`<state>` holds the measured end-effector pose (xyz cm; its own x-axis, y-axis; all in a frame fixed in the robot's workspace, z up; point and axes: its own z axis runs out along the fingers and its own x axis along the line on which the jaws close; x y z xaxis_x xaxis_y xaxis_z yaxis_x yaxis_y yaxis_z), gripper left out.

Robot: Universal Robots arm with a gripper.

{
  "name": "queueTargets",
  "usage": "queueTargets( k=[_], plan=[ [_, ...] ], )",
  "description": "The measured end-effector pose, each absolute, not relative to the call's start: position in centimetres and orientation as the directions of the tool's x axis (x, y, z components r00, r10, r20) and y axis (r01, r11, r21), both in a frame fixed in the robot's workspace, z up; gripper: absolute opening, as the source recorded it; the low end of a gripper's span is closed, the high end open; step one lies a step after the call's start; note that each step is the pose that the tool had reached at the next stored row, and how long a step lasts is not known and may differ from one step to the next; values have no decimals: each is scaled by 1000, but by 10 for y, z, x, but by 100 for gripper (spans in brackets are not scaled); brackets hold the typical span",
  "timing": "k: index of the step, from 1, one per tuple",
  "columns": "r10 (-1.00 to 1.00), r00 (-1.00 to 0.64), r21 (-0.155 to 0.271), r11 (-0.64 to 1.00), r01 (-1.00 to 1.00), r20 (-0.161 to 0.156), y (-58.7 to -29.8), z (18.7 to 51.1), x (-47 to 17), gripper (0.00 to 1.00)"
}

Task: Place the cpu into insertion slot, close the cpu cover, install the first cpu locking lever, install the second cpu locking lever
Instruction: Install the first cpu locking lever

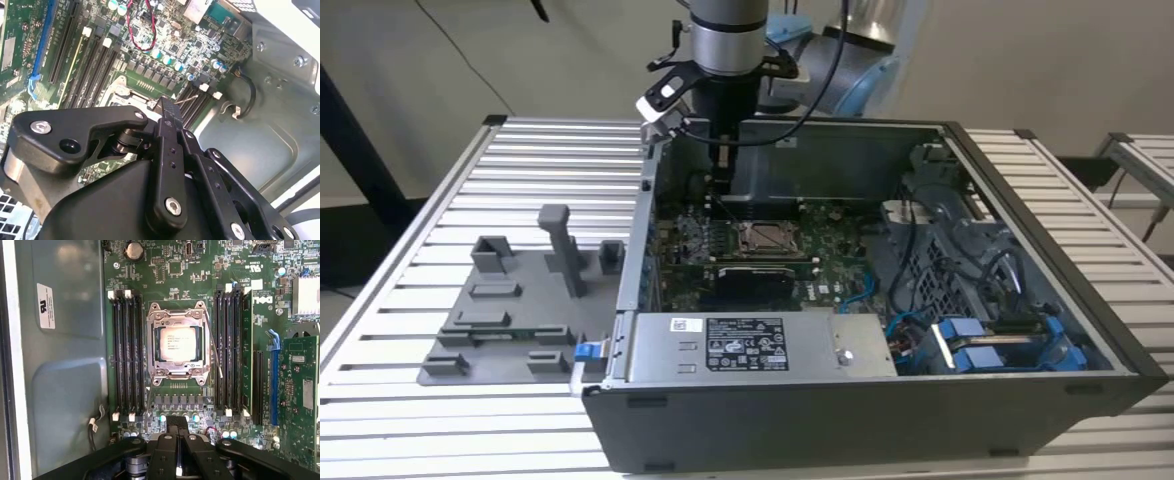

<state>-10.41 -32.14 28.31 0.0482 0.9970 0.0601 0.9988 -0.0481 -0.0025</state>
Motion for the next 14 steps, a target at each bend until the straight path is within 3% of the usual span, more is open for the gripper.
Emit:
queueTargets(
  k=[14],
  plan=[
    [983, -175, 2, 176, 984, 61, -321, 282, -104, 11]
  ],
)
